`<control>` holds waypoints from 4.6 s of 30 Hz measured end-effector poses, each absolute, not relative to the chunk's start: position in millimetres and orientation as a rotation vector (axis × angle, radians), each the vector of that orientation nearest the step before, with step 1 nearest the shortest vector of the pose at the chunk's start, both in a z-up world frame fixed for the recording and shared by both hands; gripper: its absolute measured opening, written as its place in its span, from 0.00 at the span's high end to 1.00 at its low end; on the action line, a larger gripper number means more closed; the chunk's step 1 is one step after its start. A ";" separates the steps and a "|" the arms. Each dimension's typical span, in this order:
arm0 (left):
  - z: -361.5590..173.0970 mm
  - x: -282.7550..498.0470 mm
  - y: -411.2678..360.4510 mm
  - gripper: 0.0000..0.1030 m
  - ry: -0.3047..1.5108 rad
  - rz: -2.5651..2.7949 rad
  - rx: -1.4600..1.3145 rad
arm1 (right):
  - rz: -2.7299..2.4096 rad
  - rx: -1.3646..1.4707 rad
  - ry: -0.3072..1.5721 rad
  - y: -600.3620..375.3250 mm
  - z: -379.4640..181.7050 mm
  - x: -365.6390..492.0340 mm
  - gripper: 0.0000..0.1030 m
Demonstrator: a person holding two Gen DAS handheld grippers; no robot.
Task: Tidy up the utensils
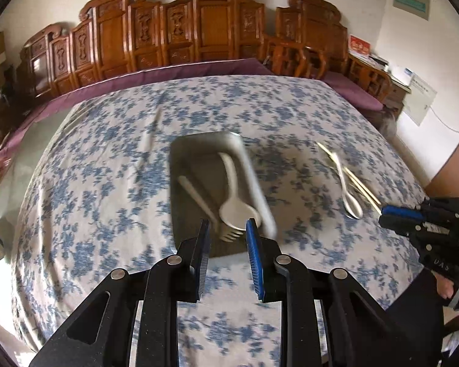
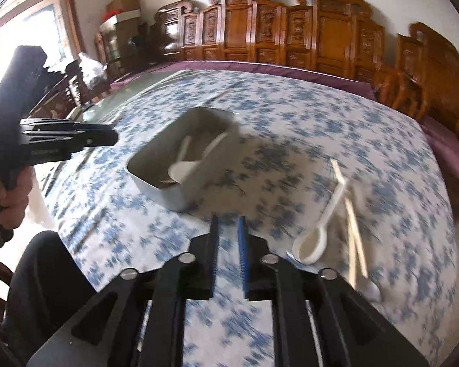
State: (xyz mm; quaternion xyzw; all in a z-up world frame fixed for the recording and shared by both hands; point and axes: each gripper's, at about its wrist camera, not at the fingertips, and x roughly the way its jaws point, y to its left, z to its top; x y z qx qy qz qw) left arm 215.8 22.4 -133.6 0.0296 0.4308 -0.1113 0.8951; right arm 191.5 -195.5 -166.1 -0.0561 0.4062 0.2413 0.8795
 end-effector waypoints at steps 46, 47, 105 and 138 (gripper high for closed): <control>-231.1 264.2 -148.8 0.77 1.068 -0.394 0.128 | 0.297 0.057 0.978 -321.4 -262.0 299.7 0.94; -231.0 265.8 -150.6 0.77 1.066 -0.395 0.128 | 0.288 0.073 0.973 -325.7 -260.6 300.1 0.94; -189.6 268.1 -112.5 0.95 0.938 -0.315 0.109 | 0.219 0.075 0.941 -325.3 -254.9 292.9 0.94; -173.3 253.7 26.0 0.95 0.897 -0.101 0.032 | 0.395 -0.040 0.903 -236.3 -223.2 270.4 0.94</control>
